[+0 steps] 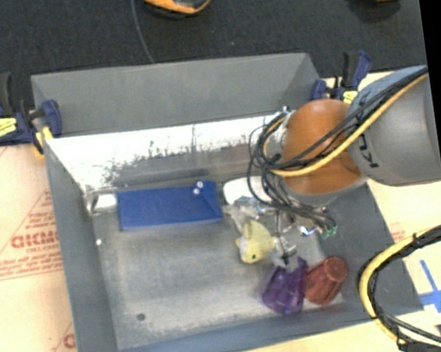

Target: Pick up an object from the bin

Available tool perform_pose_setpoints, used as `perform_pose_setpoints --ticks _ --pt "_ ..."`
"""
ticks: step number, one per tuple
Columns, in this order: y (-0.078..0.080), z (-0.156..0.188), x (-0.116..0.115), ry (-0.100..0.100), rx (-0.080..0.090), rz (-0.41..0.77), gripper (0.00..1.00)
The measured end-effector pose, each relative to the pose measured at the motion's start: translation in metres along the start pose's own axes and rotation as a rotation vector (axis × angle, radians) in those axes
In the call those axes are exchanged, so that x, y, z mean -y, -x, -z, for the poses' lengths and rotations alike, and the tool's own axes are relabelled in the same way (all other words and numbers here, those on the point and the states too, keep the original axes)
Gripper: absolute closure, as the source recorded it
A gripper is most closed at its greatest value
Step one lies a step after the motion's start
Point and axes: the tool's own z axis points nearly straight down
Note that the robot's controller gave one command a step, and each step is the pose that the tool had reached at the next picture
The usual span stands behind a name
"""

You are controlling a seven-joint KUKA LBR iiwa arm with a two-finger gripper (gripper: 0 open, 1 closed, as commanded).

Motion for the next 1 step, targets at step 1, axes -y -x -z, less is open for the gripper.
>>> perform_pose_setpoints --ticks 1 --pt "0.0072 -0.0124 0.0036 0.002 -0.01 -0.331 1.0"
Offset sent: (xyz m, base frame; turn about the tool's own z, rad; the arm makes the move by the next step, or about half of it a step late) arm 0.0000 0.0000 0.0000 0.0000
